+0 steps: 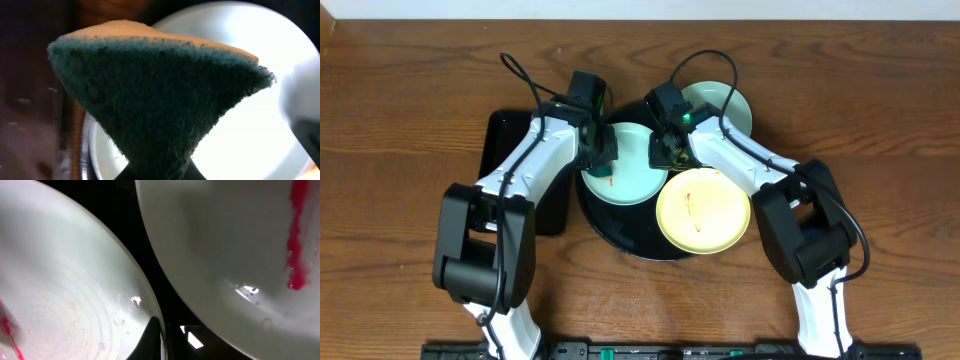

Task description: Clean dirty plates on tray and stack at the side

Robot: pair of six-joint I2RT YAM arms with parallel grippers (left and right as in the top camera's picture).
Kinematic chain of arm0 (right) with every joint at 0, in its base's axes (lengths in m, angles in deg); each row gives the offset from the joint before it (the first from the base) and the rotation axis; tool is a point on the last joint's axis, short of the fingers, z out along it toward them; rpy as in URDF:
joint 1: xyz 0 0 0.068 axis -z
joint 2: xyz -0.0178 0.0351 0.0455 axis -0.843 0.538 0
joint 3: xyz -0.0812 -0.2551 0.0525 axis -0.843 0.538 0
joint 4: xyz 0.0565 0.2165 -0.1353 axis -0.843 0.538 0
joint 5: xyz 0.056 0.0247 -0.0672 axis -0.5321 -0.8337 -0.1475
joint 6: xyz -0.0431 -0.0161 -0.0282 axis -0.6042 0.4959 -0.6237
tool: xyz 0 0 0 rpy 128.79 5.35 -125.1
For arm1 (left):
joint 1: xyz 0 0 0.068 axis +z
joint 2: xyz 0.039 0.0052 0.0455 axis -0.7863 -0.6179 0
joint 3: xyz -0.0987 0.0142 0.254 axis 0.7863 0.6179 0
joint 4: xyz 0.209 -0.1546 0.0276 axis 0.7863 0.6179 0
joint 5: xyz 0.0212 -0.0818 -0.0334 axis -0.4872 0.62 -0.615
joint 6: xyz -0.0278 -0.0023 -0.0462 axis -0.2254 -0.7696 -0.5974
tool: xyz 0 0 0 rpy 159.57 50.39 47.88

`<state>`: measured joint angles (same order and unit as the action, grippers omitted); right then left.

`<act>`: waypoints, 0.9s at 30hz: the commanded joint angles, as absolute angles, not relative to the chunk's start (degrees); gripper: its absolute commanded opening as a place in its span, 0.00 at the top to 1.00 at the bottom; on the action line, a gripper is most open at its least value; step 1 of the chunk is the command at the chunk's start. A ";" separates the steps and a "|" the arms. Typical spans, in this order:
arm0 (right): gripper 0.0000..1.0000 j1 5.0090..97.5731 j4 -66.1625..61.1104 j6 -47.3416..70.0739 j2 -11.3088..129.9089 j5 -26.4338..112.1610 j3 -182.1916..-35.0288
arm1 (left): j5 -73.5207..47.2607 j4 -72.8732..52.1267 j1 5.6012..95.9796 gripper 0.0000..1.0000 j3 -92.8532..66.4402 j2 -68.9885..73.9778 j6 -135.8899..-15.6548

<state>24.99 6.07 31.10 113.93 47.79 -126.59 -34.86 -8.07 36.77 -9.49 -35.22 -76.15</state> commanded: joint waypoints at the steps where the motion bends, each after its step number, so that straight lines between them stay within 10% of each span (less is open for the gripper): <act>1: 0.99 24.37 5.62 31.02 116.16 45.93 -124.93 | -41.48 -9.79 36.97 0.93 -9.18 -36.99 -79.50; 27: 0.99 24.37 5.62 30.62 116.16 46.35 -124.93 | -30.68 -13.90 30.98 0.92 -9.18 -41.56 -73.51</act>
